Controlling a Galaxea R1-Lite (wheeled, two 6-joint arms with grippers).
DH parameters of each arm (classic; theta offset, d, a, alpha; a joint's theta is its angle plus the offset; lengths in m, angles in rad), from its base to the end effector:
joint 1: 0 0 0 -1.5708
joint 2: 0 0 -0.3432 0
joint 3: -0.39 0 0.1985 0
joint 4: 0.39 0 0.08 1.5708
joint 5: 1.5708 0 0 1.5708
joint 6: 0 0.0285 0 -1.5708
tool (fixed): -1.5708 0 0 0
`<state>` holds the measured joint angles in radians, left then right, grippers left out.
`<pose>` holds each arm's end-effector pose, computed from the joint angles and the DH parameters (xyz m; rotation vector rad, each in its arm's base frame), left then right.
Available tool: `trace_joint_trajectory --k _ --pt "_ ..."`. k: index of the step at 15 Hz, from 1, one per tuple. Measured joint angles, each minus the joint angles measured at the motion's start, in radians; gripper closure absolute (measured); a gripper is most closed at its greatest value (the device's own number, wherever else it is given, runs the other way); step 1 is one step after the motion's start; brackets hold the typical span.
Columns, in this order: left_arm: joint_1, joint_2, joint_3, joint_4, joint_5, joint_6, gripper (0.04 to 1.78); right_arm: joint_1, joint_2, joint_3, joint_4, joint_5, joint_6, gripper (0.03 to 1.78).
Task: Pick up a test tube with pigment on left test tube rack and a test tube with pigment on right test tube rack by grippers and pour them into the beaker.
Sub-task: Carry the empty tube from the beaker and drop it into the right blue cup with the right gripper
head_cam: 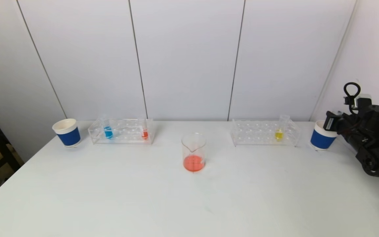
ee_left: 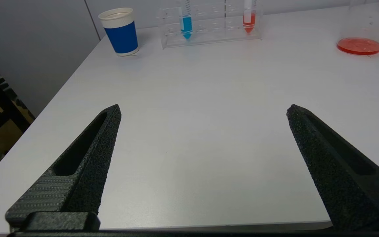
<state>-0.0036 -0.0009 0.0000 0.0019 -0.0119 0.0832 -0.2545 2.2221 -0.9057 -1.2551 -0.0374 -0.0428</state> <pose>-0.0512 -0.0002 0.0752 0.0832 0.0004 -0.0155 0.4213 -0.1107 0.1076 -0.0358 0.0674 -0.2904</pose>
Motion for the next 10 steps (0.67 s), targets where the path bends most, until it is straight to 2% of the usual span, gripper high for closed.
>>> trace_joint_trajectory --k 8,10 --pt "0.000 0.000 0.000 0.000 0.000 0.000 0.06 0.000 0.005 0.000 -0.001 -0.001 0.001 1.33" --pt "0.000 0.000 0.000 0.000 0.000 0.000 0.06 0.000 0.011 -0.004 -0.020 -0.002 0.001 1.27"
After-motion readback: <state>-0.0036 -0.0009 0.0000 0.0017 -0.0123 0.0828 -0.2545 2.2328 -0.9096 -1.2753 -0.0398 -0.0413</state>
